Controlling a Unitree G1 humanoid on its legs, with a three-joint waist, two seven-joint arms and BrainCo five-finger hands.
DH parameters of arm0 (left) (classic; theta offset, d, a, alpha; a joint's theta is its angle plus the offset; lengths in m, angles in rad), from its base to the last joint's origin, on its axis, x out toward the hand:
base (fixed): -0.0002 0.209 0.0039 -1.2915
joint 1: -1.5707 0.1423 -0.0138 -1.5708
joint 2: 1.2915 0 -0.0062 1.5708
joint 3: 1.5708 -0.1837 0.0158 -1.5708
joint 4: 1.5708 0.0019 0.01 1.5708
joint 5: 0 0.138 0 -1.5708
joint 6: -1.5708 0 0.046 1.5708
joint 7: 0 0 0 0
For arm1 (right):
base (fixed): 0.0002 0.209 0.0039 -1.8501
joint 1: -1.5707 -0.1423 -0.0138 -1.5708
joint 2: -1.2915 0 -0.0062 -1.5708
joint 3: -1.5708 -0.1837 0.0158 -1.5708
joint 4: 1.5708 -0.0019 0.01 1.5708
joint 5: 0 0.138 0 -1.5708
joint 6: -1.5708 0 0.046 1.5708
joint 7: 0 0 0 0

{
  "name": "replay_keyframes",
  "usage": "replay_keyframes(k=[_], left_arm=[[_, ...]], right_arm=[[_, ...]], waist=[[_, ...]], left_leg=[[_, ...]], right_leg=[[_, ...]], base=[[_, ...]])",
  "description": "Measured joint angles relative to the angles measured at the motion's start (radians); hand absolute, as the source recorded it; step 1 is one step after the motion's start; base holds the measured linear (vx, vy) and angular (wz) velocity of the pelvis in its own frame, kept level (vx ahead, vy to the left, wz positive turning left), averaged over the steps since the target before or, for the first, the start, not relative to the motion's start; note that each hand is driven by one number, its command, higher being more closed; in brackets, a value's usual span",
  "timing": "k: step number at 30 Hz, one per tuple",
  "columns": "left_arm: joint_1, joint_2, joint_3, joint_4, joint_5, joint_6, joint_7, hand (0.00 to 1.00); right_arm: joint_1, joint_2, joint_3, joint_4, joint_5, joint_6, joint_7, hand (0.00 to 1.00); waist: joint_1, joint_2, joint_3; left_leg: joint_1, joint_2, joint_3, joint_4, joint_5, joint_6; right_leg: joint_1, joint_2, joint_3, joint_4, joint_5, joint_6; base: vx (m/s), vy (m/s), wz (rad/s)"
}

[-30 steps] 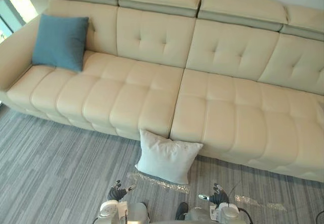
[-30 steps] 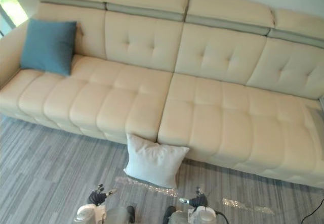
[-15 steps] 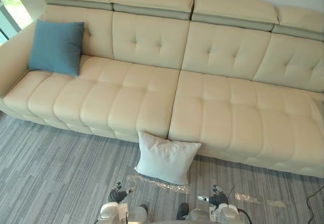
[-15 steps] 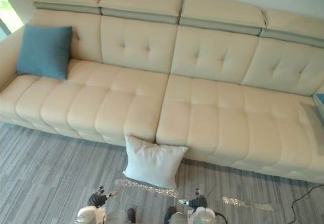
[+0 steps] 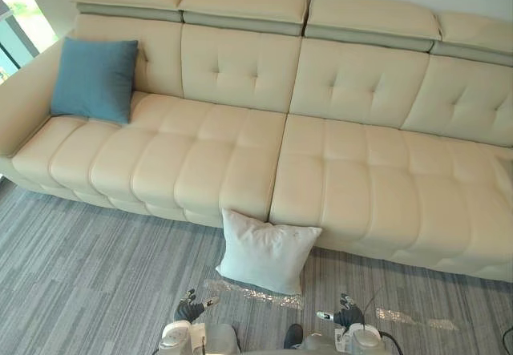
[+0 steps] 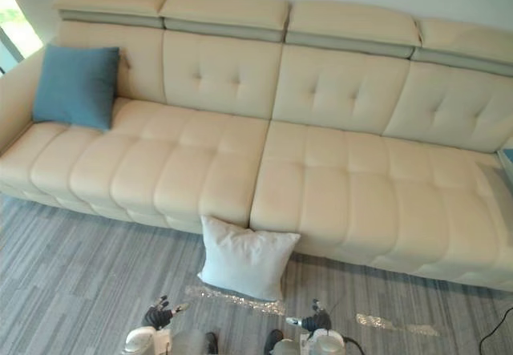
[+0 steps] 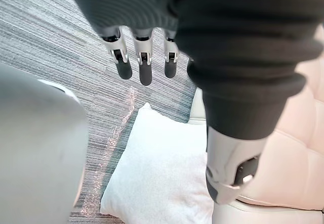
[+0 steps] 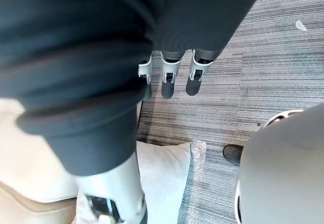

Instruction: Pick up cushions and gather them together orderly.

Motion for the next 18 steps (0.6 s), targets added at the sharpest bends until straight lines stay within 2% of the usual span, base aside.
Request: replay_keyframes(k=[1,2,3,4,5,8,10,13,18], left_arm=[[-0.002,0.001,0.002,0.000,-0.003,0.001,0.000,0.00],[-0.003,0.004,0.004,-0.005,-0.008,0.001,0.000,0.00],[-0.002,0.003,0.004,-0.011,-0.010,0.001,0.001,0.00],[0.005,0.000,0.000,-0.019,-0.014,0.001,0.001,0.00],[0.007,0.003,0.003,-0.015,-0.025,0.004,0.002,0.00],[0.012,0.023,0.003,-0.010,-0.025,0.011,0.001,0.00],[0.009,0.034,0.001,-0.009,-0.025,0.012,0.001,0.00],[0.009,0.032,0.000,-0.008,-0.025,0.013,0.001,0.00],[0.010,0.033,-0.002,-0.007,-0.026,0.012,0.001,0.00]], right_arm=[[0.000,0.000,0.000,0.000,0.000,0.001,-0.001,0.00],[-0.010,-0.002,-0.001,0.001,0.000,0.001,-0.004,0.00],[-0.014,-0.001,-0.001,0.001,0.000,0.001,-0.006,0.00],[-0.015,-0.020,-0.002,0.000,0.000,0.000,-0.008,0.00],[-0.019,-0.019,0.001,0.002,0.000,0.000,-0.009,0.00],[-0.006,-0.003,0.001,0.003,0.000,0.002,-0.005,0.00],[-0.001,-0.001,0.000,0.002,0.000,0.004,-0.006,0.00],[0.001,0.000,0.001,0.003,0.000,0.004,-0.005,0.00],[-0.016,0.010,0.001,0.003,0.000,-0.001,-0.006,0.00]], waist=[[0.002,-0.003,0.002],[0.012,-0.017,0.011],[0.016,-0.013,0.012],[0.018,0.015,0.008],[0.020,0.014,0.009],[0.012,-0.015,-0.008],[0.007,-0.032,-0.012],[0.005,-0.031,-0.010],[0.007,-0.031,-0.009]], left_leg=[[-0.031,-0.001,-0.009,0.071,0.002,-0.003],[-0.076,-0.012,-0.047,0.127,-0.043,-0.009],[-0.079,-0.018,-0.071,0.108,-0.050,-0.014],[-0.071,-0.007,-0.113,0.021,-0.006,-0.036],[-0.057,0.002,-0.090,0.017,0.011,-0.020],[-0.026,-0.024,-0.048,-0.045,0.007,-0.018],[-0.021,-0.042,-0.039,-0.062,0.025,0.007],[0.002,-0.062,-0.061,-0.070,0.028,0.012],[0.039,-0.061,-0.093,-0.078,0.028,0.013]], right_leg=[[0.011,-0.003,0.006,-0.010,-0.005,-0.008],[0.019,-0.014,0.027,-0.010,-0.009,-0.005],[0.016,-0.015,0.042,-0.003,-0.013,-0.003],[0.001,-0.001,0.070,0.023,-0.034,0.018],[0.002,-0.006,0.102,0.042,-0.047,0.031],[-0.024,-0.038,0.126,0.064,-0.051,0.042],[-0.038,-0.055,0.124,0.086,-0.057,0.051],[-0.011,-0.069,0.098,0.081,-0.065,0.062],[0.050,-0.069,0.048,0.075,-0.071,0.065]], base=[[0.04,0.070,-0.16],[0.01,0.078,-0.29],[-0.01,0.122,-0.70],[0.00,0.175,-0.87],[0.02,0.182,-0.84],[0.12,0.109,-0.38],[0.21,0.068,-0.06],[0.18,0.024,0.19],[0.11,-0.023,0.21]])
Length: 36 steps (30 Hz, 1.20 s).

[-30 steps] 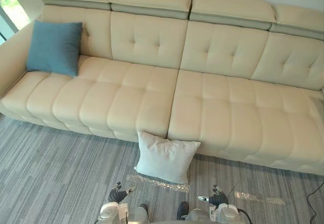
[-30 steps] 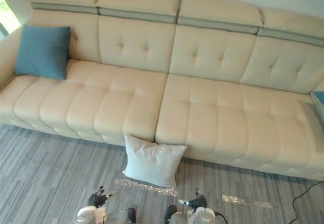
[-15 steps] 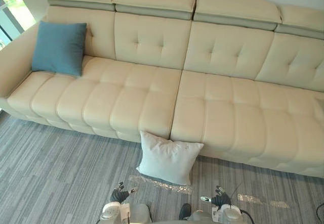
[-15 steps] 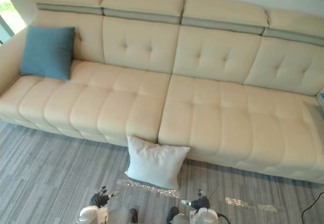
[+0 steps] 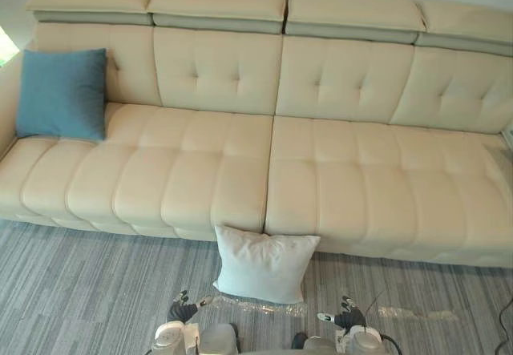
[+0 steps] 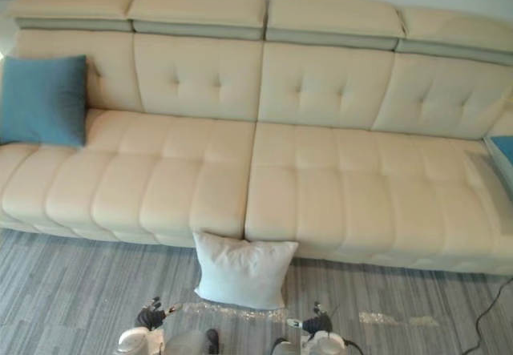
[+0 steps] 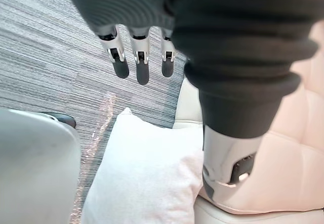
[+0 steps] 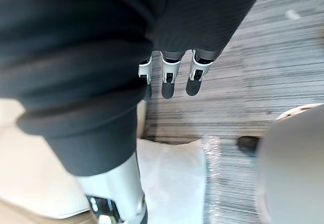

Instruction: Pick up cushions and gather them together orderly.

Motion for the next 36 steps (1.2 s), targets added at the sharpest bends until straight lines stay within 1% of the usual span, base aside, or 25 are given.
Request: replay_keyframes(k=[4,6,7,9,10,11,12,14,15,17,18,20,21,23,24,25,26,27,28,30,32,33,36], left_arm=[[0.000,0.002,0.000,-0.004,-0.008,-0.001,0.000,0.00],[-0.004,0.010,0.001,-0.041,-0.012,-0.002,0.006,0.00],[-0.006,0.012,0.001,-0.055,-0.017,-0.003,0.010,0.00],[-0.019,0.014,0.003,-0.095,-0.036,-0.004,0.030,0.00],[-0.027,0.014,0.004,-0.106,-0.046,-0.005,0.036,0.00],[-0.042,0.015,0.005,-0.123,-0.051,-0.006,0.049,0.00],[-0.051,0.018,0.005,-0.128,-0.056,-0.010,0.052,0.00],[-0.090,0.035,0.014,-0.140,-0.079,-0.020,0.072,0.00],[-0.100,0.038,0.024,-0.143,-0.087,-0.024,0.077,0.00],[-0.143,0.055,0.049,-0.144,-0.099,-0.034,0.107,0.00],[-0.153,0.059,0.052,-0.144,-0.108,-0.040,0.112,0.00],[-0.189,0.082,0.070,-0.144,-0.120,-0.047,0.118,0.00],[-0.200,0.086,0.074,-0.145,-0.128,-0.048,0.127,0.00],[-0.242,0.106,0.084,-0.148,-0.136,-0.059,0.151,0.00],[-0.264,0.115,0.084,-0.153,-0.145,-0.061,0.153,0.00],[-0.271,0.117,0.085,-0.158,-0.149,-0.061,0.154,0.00],[-0.282,0.117,0.096,-0.178,-0.156,-0.061,0.156,0.00],[-0.301,0.112,0.114,-0.196,-0.159,-0.062,0.158,0.00],[-0.305,0.112,0.118,-0.202,-0.161,-0.062,0.158,0.00],[-0.345,0.104,0.122,-0.236,-0.165,-0.062,0.159,0.00],[-0.368,0.100,0.122,-0.257,-0.165,-0.062,0.159,0.00],[-0.401,0.095,0.122,-0.281,-0.162,-0.062,0.159,0.00],[-0.446,0.076,0.117,-0.315,-0.143,-0.061,0.165,0.00]], right_arm=[[-0.002,0.001,0.000,0.000,0.001,0.000,-0.001,0.00],[-0.025,0.002,0.000,-0.001,0.008,0.000,-0.005,0.00],[-0.038,0.001,-0.001,-0.003,0.011,-0.001,-0.008,0.00],[-0.069,-0.010,0.000,-0.010,0.026,-0.006,-0.020,0.00],[-0.084,-0.017,0.000,-0.017,0.042,-0.010,-0.022,0.00],[-0.105,-0.033,0.000,-0.045,0.053,-0.012,-0.033,0.00],[-0.119,-0.042,-0.001,-0.050,0.061,-0.017,-0.038,0.00],[-0.179,-0.076,-0.001,-0.051,0.087,-0.024,-0.056,0.00],[-0.193,-0.083,-0.001,-0.051,0.095,-0.025,-0.059,0.00],[-0.241,-0.107,-0.001,-0.061,0.128,-0.038,-0.074,0.00],[-0.249,-0.113,-0.002,-0.069,0.130,-0.040,-0.078,0.00],[-0.295,-0.129,-0.002,-0.084,0.159,-0.050,-0.091,0.00],[-0.303,-0.134,-0.002,-0.084,0.166,-0.053,-0.097,0.00],[-0.348,-0.153,-0.004,-0.087,0.178,-0.058,-0.107,0.00],[-0.360,-0.152,-0.014,-0.112,0.194,-0.058,-0.118,0.00],[-0.363,-0.151,-0.019,-0.126,0.198,-0.058,-0.120,0.00],[-0.375,-0.146,-0.035,-0.171,0.203,-0.063,-0.126,0.00],[-0.389,-0.143,-0.040,-0.209,0.208,-0.067,-0.133,0.00],[-0.392,-0.142,-0.041,-0.221,0.209,-0.068,-0.135,0.00],[-0.401,-0.112,-0.078,-0.303,0.218,-0.077,-0.145,0.00],[-0.411,-0.093,-0.086,-0.335,0.235,-0.079,-0.153,0.00],[-0.432,-0.073,-0.096,-0.365,0.239,-0.083,-0.160,0.00],[-0.460,-0.064,-0.112,-0.398,0.259,-0.089,-0.168,0.00]], waist=[[0.002,-0.007,0.007],[0.003,-0.026,0.057],[0.004,-0.033,0.075],[0.005,-0.036,0.122],[0.005,-0.036,0.140],[0.006,-0.026,0.175],[0.006,-0.024,0.188],[0.005,-0.021,0.209],[0.005,-0.021,0.214],[0.004,-0.014,0.221],[0.003,-0.011,0.227],[-0.004,-0.013,0.242],[-0.004,-0.013,0.243],[-0.005,-0.013,0.263],[-0.005,-0.016,0.271],[-0.004,-0.017,0.273],[-0.002,-0.014,0.281],[-0.001,-0.017,0.299],[-0.002,-0.019,0.303],[-0.001,-0.022,0.310],[-0.002,-0.028,0.315],[0.000,-0.033,0.322],[0.000,-0.036,0.332]], left_leg=[[0.010,0.004,-0.014,0.003,0.000,0.000],[0.004,0.002,-0.027,0.044,0.000,-0.001],[-0.005,0.003,-0.030,0.065,0.000,-0.001],[-0.080,0.014,-0.055,0.152,-0.005,-0.008],[-0.107,0.019,-0.060,0.180,-0.011,-0.018],[-0.146,0.029,-0.068,0.229,-0.027,-0.035],[-0.169,0.031,-0.073,0.252,-0.033,-0.035],[-0.277,0.039,-0.079,0.346,-0.068,-0.038],[-0.300,0.042,-0.079,0.369,-0.082,-0.042],[-0.411,0.055,-0.081,0.473,-0.134,-0.048],[-0.436,0.058,-0.082,0.501,-0.141,-0.048],[-0.534,0.061,-0.084,0.594,-0.155,-0.049],[-0.562,0.062,-0.084,0.616,-0.156,-0.049],[-0.667,0.066,-0.085,0.685,-0.157,-0.047],[-0.718,0.073,-0.084,0.712,-0.160,-0.042],[-0.738,0.076,-0.083,0.722,-0.160,-0.042],[-0.804,0.088,-0.079,0.758,-0.159,-0.042],[-0.849,0.098,-0.078,0.786,-0.158,-0.041],[-0.870,0.101,-0.078,0.796,-0.157,-0.041],[-0.980,0.118,-0.077,0.849,-0.153,-0.040],[-1.033,0.121,-0.078,0.871,-0.151,-0.040],[-1.093,0.130,-0.080,0.893,-0.147,-0.042],[-1.166,0.131,-0.079,0.922,-0.143,-0.042]], right_leg=[[0.002,-0.003,-0.019,0.044,-0.029,-0.006],[-0.008,-0.020,-0.046,0.128,-0.079,-0.011],[-0.025,-0.028,-0.053,0.162,-0.092,-0.014],[-0.092,-0.033,-0.073,0.261,-0.116,-0.025],[-0.111,-0.033,-0.074,0.289,-0.125,-0.031],[-0.147,-0.033,-0.082,0.343,-0.144,-0.037],[-0.173,-0.037,-0.087,0.374,-0.155,-0.039],[-0.289,-0.059,-0.098,0.505,-0.208,-0.056],[-0.315,-0.063,-0.099,0.533,-0.223,-0.061],[-0.422,-0.076,-0.098,0.644,-0.286,-0.082],[-0.448,-0.079,-0.097,0.673,-0.294,-0.087],[-0.549,-0.100,-0.087,0.780,-0.323,-0.096],[-0.578,-0.102,-0.082,0.804,-0.331,-0.094],[-0.686,-0.110,-0.070,0.879,-0.339,-0.105],[-0.740,-0.115,-0.065,0.911,-0.343,-0.109],[-0.760,-0.118,-0.065,0.921,-0.344,-0.111],[-0.824,-0.123,-0.069,0.954,-0.346,-0.115],[-0.871,-0.127,-0.068,0.985,-0.345,-0.117],[-0.890,-0.131,-0.069,0.996,-0.345,-0.118],[-0.997,-0.138,-0.072,1.049,-0.347,-0.135],[-1.047,-0.140,-0.071,1.074,-0.348,-0.142],[-1.104,-0.141,-0.074,1.096,-0.348,-0.147],[-1.176,-0.154,-0.073,1.130,-0.347,-0.153]], base=[[0.04,-0.048,0.15],[-0.05,-0.065,0.27],[-0.17,-0.069,0.27],[-0.19,-0.064,0.20],[-0.13,-0.048,0.13],[-0.18,-0.058,0.08],[-0.26,-0.072,0.09],[-0.27,-0.062,0.05],[-0.24,-0.038,-0.03],[-0.25,-0.020,-0.11],[-0.27,0.002,-0.12],[-0.27,0.010,-0.08],[-0.24,0.002,-0.09],[-0.23,0.009,-0.12],[-0.19,0.015,-0.12],[-0.17,0.019,-0.18],[-0.15,0.018,-0.21],[-0.14,0.016,-0.21],[-0.12,0.006,-0.16],[-0.11,-0.017,-0.07],[-0.06,-0.027,-0.03],[-0.04,-0.029,-0.07],[-0.01,-0.010,-0.02]])
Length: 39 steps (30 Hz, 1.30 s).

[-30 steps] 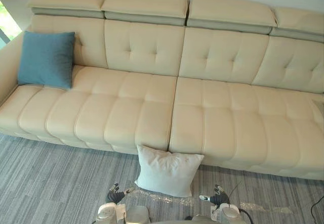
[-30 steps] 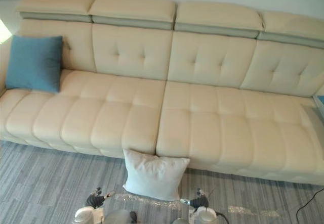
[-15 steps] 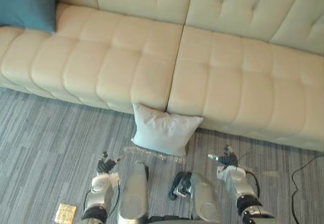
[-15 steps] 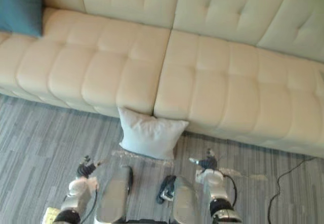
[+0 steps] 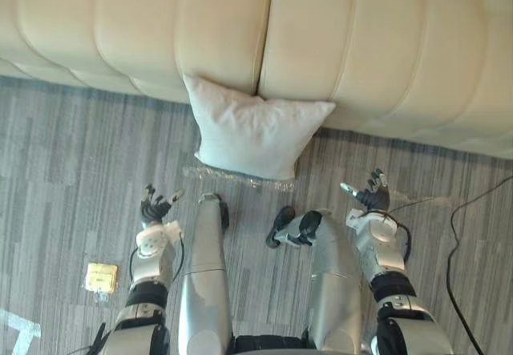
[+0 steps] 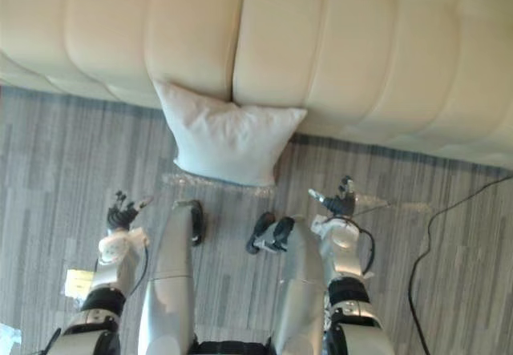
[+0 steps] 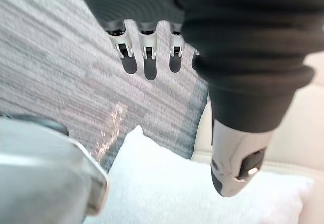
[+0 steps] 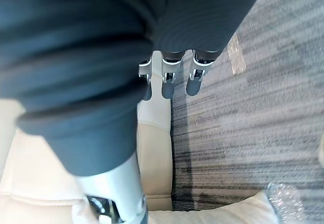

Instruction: Pick up cushions and gather them together orderly.

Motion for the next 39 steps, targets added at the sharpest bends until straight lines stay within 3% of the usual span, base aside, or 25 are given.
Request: replay_keyframes(k=[11,18,27,39], left_arm=[[-0.169,-0.018,0.001,-0.071,0.017,0.002,0.039,0.00],[-0.265,-0.005,0.004,-0.139,0.017,0.000,0.127,0.00],[-0.390,-0.019,-0.007,-0.139,0.015,0.001,0.180,0.00],[-0.506,0.009,-0.081,-0.140,-0.012,0.001,0.146,0.00]], right_arm=[[-0.139,0.005,-0.008,-0.007,0.066,-0.019,-0.029,0.00],[-0.232,0.033,-0.009,-0.007,0.099,-0.020,-0.065,0.00],[-0.300,0.043,-0.007,-0.055,0.143,-0.047,-0.080,0.00],[-0.408,0.031,0.001,-0.084,0.195,-0.060,-0.078,0.00]], waist=[[0.005,-0.007,0.011],[0.002,-0.012,0.013],[-0.014,-0.019,0.016],[-0.030,-0.022,0.017]], left_leg=[[-0.252,-0.032,-0.005,0.134,-0.003,0.017],[-0.374,-0.042,-0.001,0.172,0.010,0.023],[-0.413,-0.047,0.001,0.185,0.013,0.027],[-0.453,-0.026,0.013,0.199,0.013,0.028]], right_leg=[[-0.246,-0.062,0.028,0.153,-0.022,-0.001],[-0.365,-0.087,0.036,0.197,-0.017,-0.010],[-0.407,-0.086,0.047,0.205,-0.009,-0.017],[-0.469,-0.063,0.071,0.204,0.012,-0.008]], base=[[-0.01,0.017,0.05],[-0.02,0.037,0.03],[0.00,0.022,0.00],[0.00,0.018,-0.09]])
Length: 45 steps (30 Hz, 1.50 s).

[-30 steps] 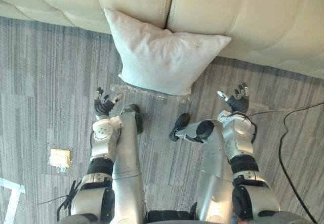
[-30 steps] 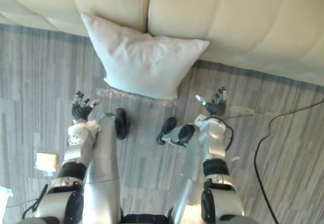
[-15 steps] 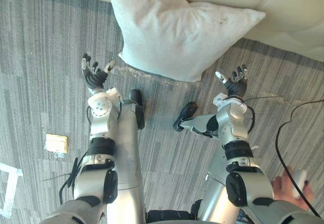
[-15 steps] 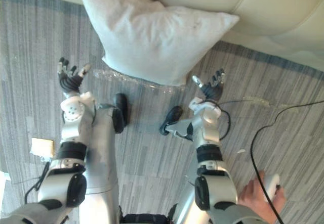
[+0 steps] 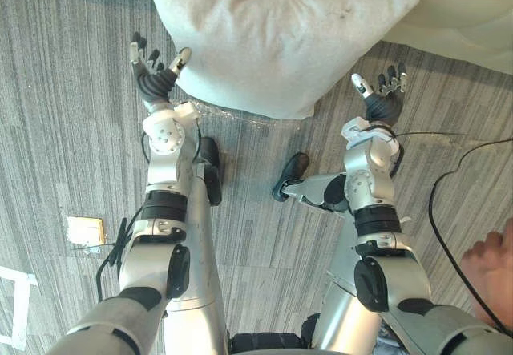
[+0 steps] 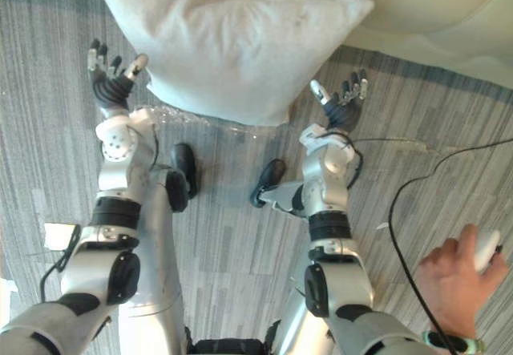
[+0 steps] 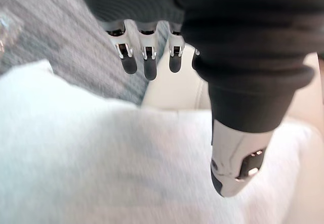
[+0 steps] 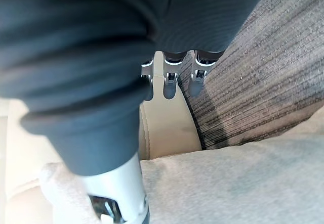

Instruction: Pick up cushions and gather them together orderly.

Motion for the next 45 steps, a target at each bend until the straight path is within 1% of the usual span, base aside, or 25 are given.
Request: replay_keyframes(k=[1,4,7,8,9,11,13,15,18,20,22,26,29,30,32,34,36,37,38,39,41,42,43,44,45], left_arm=[[-0.016,0.000,-0.005,0.003,-0.004,0.000,-0.010,0.00],[-0.037,-0.001,-0.022,0.007,-0.010,0.001,-0.011,0.00],[-0.065,-0.001,-0.036,0.034,-0.010,0.002,-0.011,0.00],[-0.074,-0.003,-0.039,0.041,-0.010,0.002,-0.011,0.00],[-0.084,-0.002,-0.045,0.045,-0.011,0.005,-0.011,1.00],[-0.096,-0.003,-0.052,0.045,-0.012,0.009,-0.009,1.00],[-0.108,-0.003,-0.060,0.048,-0.014,0.015,-0.007,1.00],[-0.121,-0.003,-0.065,0.052,-0.027,0.017,-0.005,1.00],[-0.129,-0.003,-0.066,0.052,-0.054,0.017,-0.001,1.00],[-0.134,-0.004,-0.069,0.044,-0.079,0.017,0.013,1.00],[-0.135,-0.008,-0.078,0.035,-0.095,0.016,0.016,1.00],[-0.133,-0.040,-0.083,0.001,-0.139,0.013,0.030,1.00],[-0.099,-0.062,-0.097,-0.046,-0.152,0.004,0.037,1.00],[-0.055,-0.076,-0.104,-0.093,-0.154,-0.003,0.037,1.00],[-0.024,-0.086,-0.107,-0.122,-0.158,-0.012,0.037,1.00],[0.044,-0.099,-0.124,-0.169,-0.168,-0.033,0.038,1.00],[0.102,-0.110,-0.138,-0.212,-0.168,-0.043,0.037,1.00],[0.114,-0.112,-0.140,-0.222,-0.168,-0.045,0.037,1.00],[0.154,-0.122,-0.151,-0.250,-0.168,-0.051,0.037,1.00],[0.171,-0.124,-0.157,-0.261,-0.166,-0.053,0.037,1.00],[0.265,-0.134,-0.185,-0.318,-0.166,-0.058,0.034,1.00],[0.282,-0.136,-0.192,-0.327,-0.166,-0.058,0.034,1.00],[0.349,-0.147,-0.206,-0.353,-0.161,-0.062,0.031,1.00],[0.407,-0.162,-0.210,-0.383,-0.157,-0.068,0.029,1.00],[0.426,-0.166,-0.211,-0.394,-0.157,-0.070,0.027,1.00]], right_arm=[[-0.025,0.000,0.008,0.001,0.003,0.000,0.007,0.00],[-0.076,-0.001,0.037,0.016,0.019,0.005,0.021,0.00],[-0.148,0.002,0.063,0.054,0.019,0.013,0.039,0.00],[-0.160,0.002,0.065,0.063,0.019,0.016,0.039,1.00],[-0.178,0.003,0.065,0.077,0.019,0.022,0.039,1.00],[-0.198,0.004,0.060,0.095,0.019,0.025,0.038,1.00],[-0.220,0.018,0.027,0.121,0.027,0.030,0.035,1.00],[-0.235,0.022,-0.005,0.135,0.068,0.031,0.032,1.00],[-0.246,0.025,-0.008,0.140,0.128,0.029,0.029,1.00],[-0.250,0.034,-0.007,0.138,0.179,0.015,0.027,1.00],[-0.250,0.036,-0.007,0.137,0.201,0.005,0.027,1.00],[-0.234,0.042,-0.002,0.127,0.259,-0.007,0.025,1.00],[-0.189,0.047,0.021,0.119,0.299,-0.031,0.025,1.00],[-0.139,0.051,0.044,0.071,0.307,-0.041,0.024,1.00],[-0.105,0.063,0.050,0.033,0.307,-0.049,0.024,1.00],[-0.027,0.077,0.083,-0.047,0.306,-0.076,0.025,1.00],[0.038,0.081,0.113,-0.116,0.302,-0.088,0.026,1.00],[0.051,0.082,0.119,-0.129,0.302,-0.090,0.029,1.00],[0.100,0.084,0.133,-0.175,0.300,-0.097,0.036,1.00],[0.119,0.084,0.141,-0.190,0.298,-0.100,0.038,1.00],[0.221,0.101,0.161,-0.267,0.291,-0.108,0.046,1.00],[0.239,0.107,0.162,-0.277,0.290,-0.110,0.048,1.00],[0.307,0.122,0.181,-0.300,0.289,-0.121,0.056,1.00],[0.376,0.122,0.211,-0.339,0.282,-0.125,0.067,1.00],[0.400,0.122,0.223,-0.355,0.280,-0.126,0.069,1.00]], waist=[[-0.001,0.000,0.000],[-0.002,0.000,0.000],[-0.001,0.000,0.000],[-0.001,0.000,0.000],[-0.001,0.000,0.000],[-0.001,0.000,0.000],[-0.001,0.000,0.000],[-0.001,0.000,0.000],[-0.001,0.000,0.000],[-0.008,0.000,0.000],[-0.011,0.000,0.000],[-0.016,-0.001,-0.001],[-0.019,-0.005,-0.003],[-0.021,-0.006,-0.005],[-0.022,-0.007,-0.006],[-0.022,-0.009,-0.008],[-0.023,-0.009,-0.010],[-0.024,-0.010,-0.010],[-0.024,-0.010,-0.011],[-0.023,-0.010,-0.011],[-0.023,-0.013,-0.027],[-0.023,-0.016,-0.038],[-0.021,-0.023,-0.100],[-0.019,-0.024,-0.133],[-0.018,-0.024,-0.133]], left_leg=[[-0.010,0.006,0.000,0.003,0.000,0.001],[-0.022,0.011,0.000,0.005,0.001,0.000],[-0.025,0.011,0.000,0.005,0.003,-0.001],[-0.026,0.010,0.000,0.004,0.003,-0.001],[-0.027,0.010,0.000,0.003,0.004,0.000],[-0.030,0.008,0.000,-0.005,0.008,0.000],[-0.033,0.006,0.000,-0.014,0.012,0.000],[-0.034,-0.002,0.003,-0.030,0.021,-0.001],[-0.035,-0.010,0.006,-0.039,0.025,-0.003],[-0.034,-0.012,0.006,-0.042,0.026,-0.001],[-0.031,-0.014,0.009,-0.046,0.028,0.000],[0.009,-0.014,0.015,-0.072,0.039,0.001],[0.082,-0.006,0.018,-0.102,0.042,-0.002],[0.141,-0.004,0.023,-0.137,0.048,-0.002],[0.188,0.001,0.027,-0.164,0.053,-0.003],[0.304,0.008,0.037,-0.231,0.060,-0.008],[0.404,0.010,0.044,-0.288,0.066,-0.012],[0.423,0.010,0.044,-0.300,0.067,-0.013],[0.488,0.011,0.045,-0.335,0.070,-0.016],[0.513,0.012,0.045,-0.348,0.070,-0.017],[0.643,0.009,0.050,-0.422,0.073,-0.021],[0.658,0.008,0.052,-0.434,0.074,-0.022],[0.687,0.009,0.058,-0.471,0.076,-0.026],[0.738,0.010,0.061,-0.507,0.080,-0.030],[0.766,0.010,0.063,-0.522,0.081,-0.030]], right_leg=[[-0.009,0.005,-0.001,-0.001,0.004,-0.002],[-0.023,0.010,0.000,-0.002,0.009,-0.005],[-0.029,0.011,0.002,-0.002,0.017,-0.017],[-0.030,0.011,0.002,-0.002,0.017,-0.017],[-0.030,0.011,0.001,-0.004,0.017,-0.015],[-0.032,0.011,-0.001,-0.012,0.018,-0.007],[-0.032,0.011,-0.004,-0.022,0.022,-0.006],[-0.035,0.005,-0.005,-0.032,0.029,-0.011],[-0.038,-0.002,-0.004,-0.035,0.032,-0.017],[-0.038,-0.003,-0.003,-0.037,0.033,-0.018],[-0.038,-0.004,-0.002,-0.039,0.036,-0.021],[-0.009,0.001,0.003,-0.062,0.051,-0.020],[0.060,0.016,0.002,-0.099,0.062,-0.018],[0.114,0.025,0.000,-0.134,0.068,-0.010],[0.159,0.036,-0.001,-0.164,0.074,-0.002],[0.268,0.052,-0.007,-0.231,0.082,0.005],[0.363,0.066,-0.013,-0.289,0.091,0.006],[0.381,0.068,-0.014,-0.299,0.093,0.008],[0.447,0.075,-0.022,-0.335,0.096,0.010],[0.472,0.081,-0.025,-0.350,0.098,0.010],[0.603,0.088,-0.045,-0.421,0.104,0.005],[0.616,0.089,-0.046,-0.432,0.105,0.004],[0.640,0.096,-0.047,-0.465,0.109,0.009],[0.691,0.105,-0.054,-0.506,0.116,0.011],[0.720,0.107,-0.057,-0.521,0.117,0.011]], base=[[-0.01,0.015,-0.11],[0.00,0.014,-0.08],[0.01,0.007,-0.01],[0.00,0.000,0.00],[0.00,0.000,0.00],[0.00,0.000,0.00],[0.01,0.009,0.02],[0.02,0.016,0.09],[0.03,0.013,0.08],[0.00,0.000,0.00],[0.01,0.006,0.02],[0.00,0.001,-0.03],[-0.02,-0.001,-0.09],[-0.03,0.001,-0.06],[-0.03,0.001,-0.08],[-0.04,0.003,-0.08],[-0.02,0.005,-0.03],[0.00,0.000,0.00],[0.00,0.000,0.00],[0.00,0.000,0.00],[0.02,0.012,0.05],[0.05,0.002,0.02],[0.10,-0.004,-0.01],[0.13,-0.003,0.00],[0.15,-0.004,0.01]])
